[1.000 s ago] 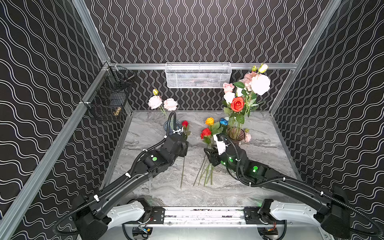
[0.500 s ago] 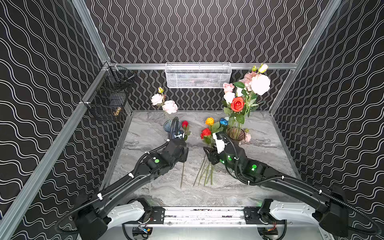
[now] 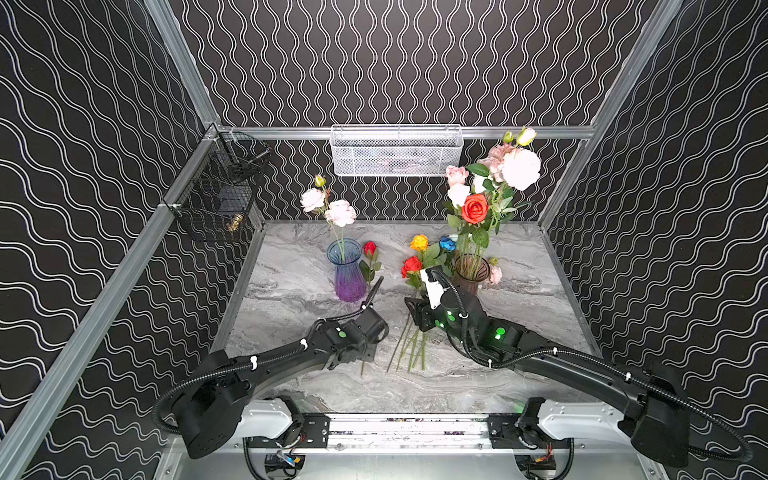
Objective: Arrange the flowers into the vase
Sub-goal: 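Reach the left gripper down and close on a red rose stem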
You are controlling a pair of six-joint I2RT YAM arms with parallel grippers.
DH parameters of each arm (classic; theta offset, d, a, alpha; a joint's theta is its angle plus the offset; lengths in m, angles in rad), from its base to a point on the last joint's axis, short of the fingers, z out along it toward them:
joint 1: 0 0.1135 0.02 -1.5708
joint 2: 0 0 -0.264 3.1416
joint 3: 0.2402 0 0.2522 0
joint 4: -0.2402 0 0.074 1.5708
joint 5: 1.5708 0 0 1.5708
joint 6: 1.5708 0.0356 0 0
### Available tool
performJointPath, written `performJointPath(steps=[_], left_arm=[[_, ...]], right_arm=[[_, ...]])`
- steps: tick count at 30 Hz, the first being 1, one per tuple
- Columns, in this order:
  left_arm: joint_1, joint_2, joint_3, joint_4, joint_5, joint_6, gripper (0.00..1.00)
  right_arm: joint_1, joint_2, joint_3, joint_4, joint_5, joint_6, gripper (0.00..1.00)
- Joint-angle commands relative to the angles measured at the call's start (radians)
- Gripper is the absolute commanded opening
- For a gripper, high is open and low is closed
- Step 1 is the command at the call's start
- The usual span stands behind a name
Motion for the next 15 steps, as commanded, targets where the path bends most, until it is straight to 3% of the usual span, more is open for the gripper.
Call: performJointPath(steps=[1,9,15], left_arm=[[-0.04,-0.021,-0.019,-0.072,0.055,-0.097,0.57],[-0.061,0.024,-0.094,0.018,0.118,-0.148,0.48],[-0.063,0.109,-0.115,0.099,0.146,-0.145,0.32]], right_arm=[[0.0,0.006,-0.001,0.004,0.001,0.016,0.53],[0.0,0.009,-0.02,0.027,-0.006,0.028,0.53],[0.0,-0.013,-0.024,0.021,0.007,0.025,0.53]])
